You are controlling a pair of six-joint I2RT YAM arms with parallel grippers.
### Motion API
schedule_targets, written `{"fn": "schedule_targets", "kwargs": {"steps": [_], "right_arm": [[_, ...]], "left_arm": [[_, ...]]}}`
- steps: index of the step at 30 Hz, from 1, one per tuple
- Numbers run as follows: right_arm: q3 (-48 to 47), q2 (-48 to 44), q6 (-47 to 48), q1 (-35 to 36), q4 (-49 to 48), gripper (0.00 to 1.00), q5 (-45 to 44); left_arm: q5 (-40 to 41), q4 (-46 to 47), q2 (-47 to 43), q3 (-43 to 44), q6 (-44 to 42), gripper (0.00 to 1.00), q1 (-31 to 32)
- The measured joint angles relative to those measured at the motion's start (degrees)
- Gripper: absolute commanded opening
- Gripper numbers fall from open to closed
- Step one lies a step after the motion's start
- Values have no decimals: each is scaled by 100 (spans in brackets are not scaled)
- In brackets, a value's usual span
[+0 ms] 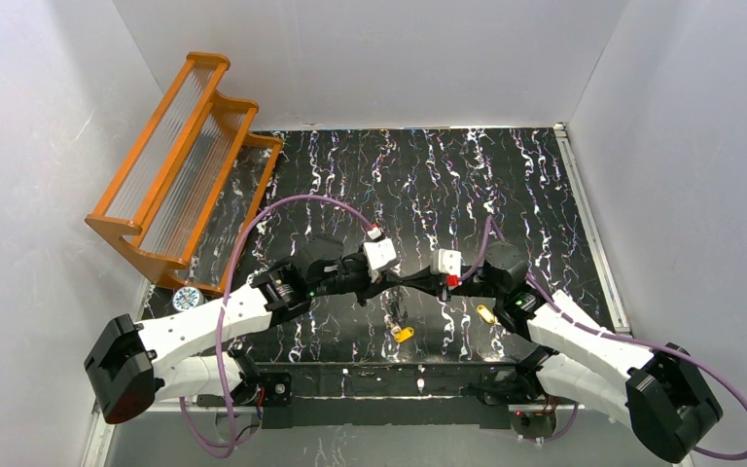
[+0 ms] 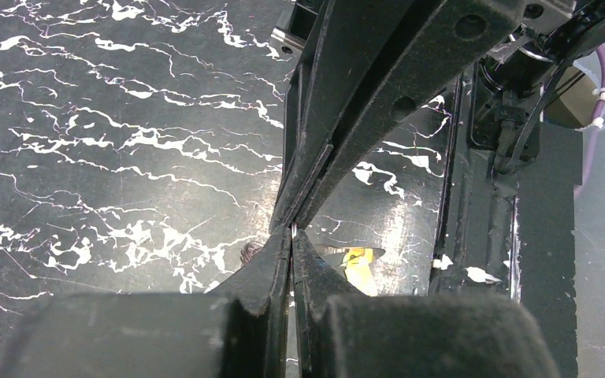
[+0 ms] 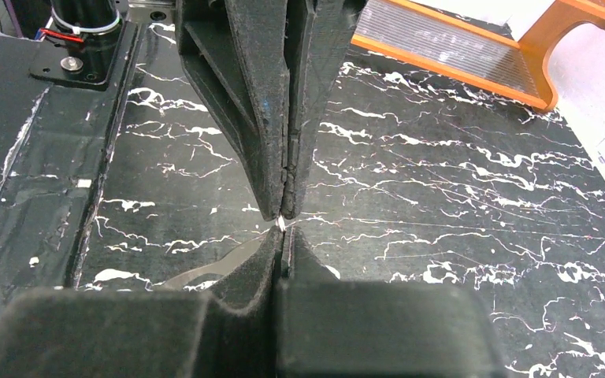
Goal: Put the keys on the keyring
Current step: Adjust the keyring.
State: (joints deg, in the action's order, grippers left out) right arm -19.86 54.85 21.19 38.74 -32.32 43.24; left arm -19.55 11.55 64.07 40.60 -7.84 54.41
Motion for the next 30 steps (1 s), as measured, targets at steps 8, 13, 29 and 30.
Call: {"fn": "schedule_targets", "kwargs": {"steps": [8,13,29,30], "right_arm": [[-31,-7,-4,0,155,1,-74],[-31,-114,-2,0,223,1,-61],[-31,-177,24,0,275,1,90],[-31,-177,24,2,275,1,90]], "left_arm": [[146,2,-142,-2,-4,40,-2],[151,221,-697,-420,-428,39,-2],[24,953,-612,-1023,-1320,24,-2],[-9,997,-601,-1023,-1318,23,-2]]}}
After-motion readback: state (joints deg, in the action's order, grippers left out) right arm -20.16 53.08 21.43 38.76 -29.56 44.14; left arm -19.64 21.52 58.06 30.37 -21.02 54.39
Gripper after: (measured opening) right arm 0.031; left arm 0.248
